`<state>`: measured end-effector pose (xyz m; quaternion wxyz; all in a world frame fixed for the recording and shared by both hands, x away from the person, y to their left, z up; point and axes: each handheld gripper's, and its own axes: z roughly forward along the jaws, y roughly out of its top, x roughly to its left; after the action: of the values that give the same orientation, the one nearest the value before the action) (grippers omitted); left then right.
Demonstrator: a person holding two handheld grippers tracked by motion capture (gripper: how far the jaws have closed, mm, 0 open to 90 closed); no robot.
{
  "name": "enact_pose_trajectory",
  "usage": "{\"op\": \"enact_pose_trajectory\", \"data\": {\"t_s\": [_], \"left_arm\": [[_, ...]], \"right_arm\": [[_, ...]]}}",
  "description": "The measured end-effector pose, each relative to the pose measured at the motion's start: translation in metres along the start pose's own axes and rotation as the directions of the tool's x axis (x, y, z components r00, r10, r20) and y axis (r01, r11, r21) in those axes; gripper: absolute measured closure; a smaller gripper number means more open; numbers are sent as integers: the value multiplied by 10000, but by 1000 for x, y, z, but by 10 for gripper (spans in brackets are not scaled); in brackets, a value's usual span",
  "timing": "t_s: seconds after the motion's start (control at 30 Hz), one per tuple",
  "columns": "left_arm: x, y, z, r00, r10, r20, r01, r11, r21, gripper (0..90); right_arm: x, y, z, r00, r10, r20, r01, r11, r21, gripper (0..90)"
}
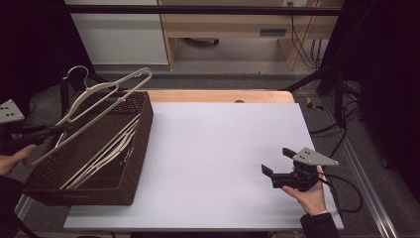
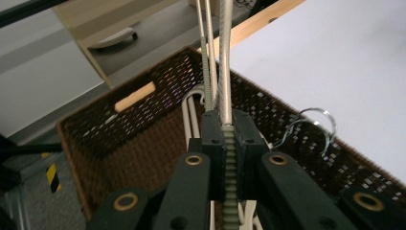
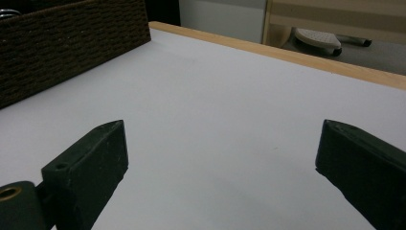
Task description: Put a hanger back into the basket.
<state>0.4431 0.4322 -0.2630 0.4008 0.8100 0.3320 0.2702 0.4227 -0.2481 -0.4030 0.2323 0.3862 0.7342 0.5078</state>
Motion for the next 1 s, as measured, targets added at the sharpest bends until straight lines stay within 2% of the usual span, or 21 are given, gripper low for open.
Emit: {"op": "enact_pose_trajectory", "data": {"t_s": [0.17, 0.4, 0.53, 0.73, 0.83, 0.9, 0.97, 1.0], "left_arm": [[7, -19, -1, 9990, -428, -104, 432, 9982, 411, 851], [6, -39, 7, 9981, -521, -315, 547, 9946, 884, 852], [4, -51, 14, 9986, -346, -388, 392, 9915, 1242, 851], [-2, -68, 27, 9973, -127, -727, 211, 9929, 1168, 851], [-5, -74, 37, 9978, -39, -663, 121, 9923, 1231, 852], [-6, -78, 43, 9974, 8, -714, 95, 9895, 1442, 851], [-8, -84, 49, 9966, 231, -794, -80, 9826, 1853, 851], [-8, -87, 52, 9969, 193, -761, -33, 9788, 2050, 851]], "right_arm": [[0, 0, 1, 10000, -25, -6, 25, 10000, 30, 42], [0, 0, 1, 10000, -24, -8, 24, 10000, 31, 42], [0, 0, 1, 10000, -32, -1, 32, 10000, 58, 42], [0, 0, 1, 10000, -12, -3, 12, 10000, 47, 42], [0, -1, 2, 10000, -55, -26, 56, 9999, 110, 42], [0, -1, 2, 10000, -43, -28, 44, 9999, 116, 41], [0, -1, 2, 10000, -49, -11, 49, 10000, 84, 41], [0, -1, 2, 10000, -45, -12, 45, 10000, 87, 41]]}}
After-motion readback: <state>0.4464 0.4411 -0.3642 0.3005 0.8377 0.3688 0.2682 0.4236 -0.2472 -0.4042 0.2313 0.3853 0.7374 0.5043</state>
